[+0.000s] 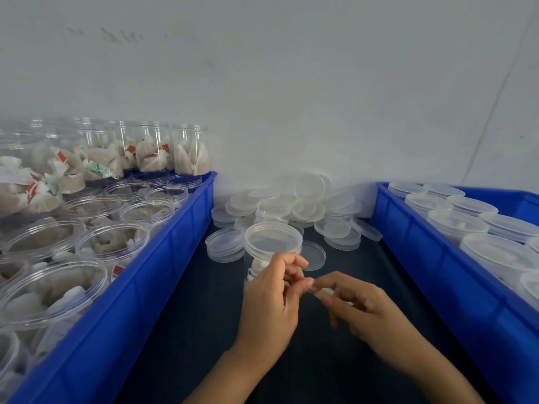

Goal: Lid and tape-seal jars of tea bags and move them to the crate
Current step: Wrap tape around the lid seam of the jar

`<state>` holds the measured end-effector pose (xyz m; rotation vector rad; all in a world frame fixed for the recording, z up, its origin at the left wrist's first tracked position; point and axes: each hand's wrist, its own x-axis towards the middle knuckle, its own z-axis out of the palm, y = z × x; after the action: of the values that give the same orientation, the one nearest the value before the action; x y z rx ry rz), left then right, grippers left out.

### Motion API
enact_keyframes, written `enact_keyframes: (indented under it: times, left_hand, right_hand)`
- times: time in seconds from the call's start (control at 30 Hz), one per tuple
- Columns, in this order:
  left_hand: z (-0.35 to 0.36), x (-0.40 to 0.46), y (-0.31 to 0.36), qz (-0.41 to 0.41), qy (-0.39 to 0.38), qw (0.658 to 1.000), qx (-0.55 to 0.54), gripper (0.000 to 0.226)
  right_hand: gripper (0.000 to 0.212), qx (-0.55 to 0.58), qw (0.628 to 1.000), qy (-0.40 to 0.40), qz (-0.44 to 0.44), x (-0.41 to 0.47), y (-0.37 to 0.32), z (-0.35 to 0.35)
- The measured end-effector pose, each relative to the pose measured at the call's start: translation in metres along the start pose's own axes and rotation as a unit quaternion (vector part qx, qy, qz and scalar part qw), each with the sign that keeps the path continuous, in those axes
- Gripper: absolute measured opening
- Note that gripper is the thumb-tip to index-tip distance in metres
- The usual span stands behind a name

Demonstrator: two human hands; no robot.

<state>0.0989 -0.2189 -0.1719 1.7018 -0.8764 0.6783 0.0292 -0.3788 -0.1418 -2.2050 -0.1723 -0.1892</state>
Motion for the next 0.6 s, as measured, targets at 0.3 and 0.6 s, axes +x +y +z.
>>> enact_keyframes:
  times: [0.3, 0.6]
  left_hand:
    - [0.004, 0.0, -0.002, 0.024, 0.024, 0.999, 0.02, 0.016]
    - [-0.005, 0.002, -0.009, 0.149, 0.032, 0.976, 0.157, 0.023]
  right_hand:
    - [0.022, -0.186, 0.98, 0.036, 0.067, 0.002, 0.012, -0.001]
    - [0.023, 0.018, 0.989, 0.144, 0.032, 0.003, 0.007, 0.014]
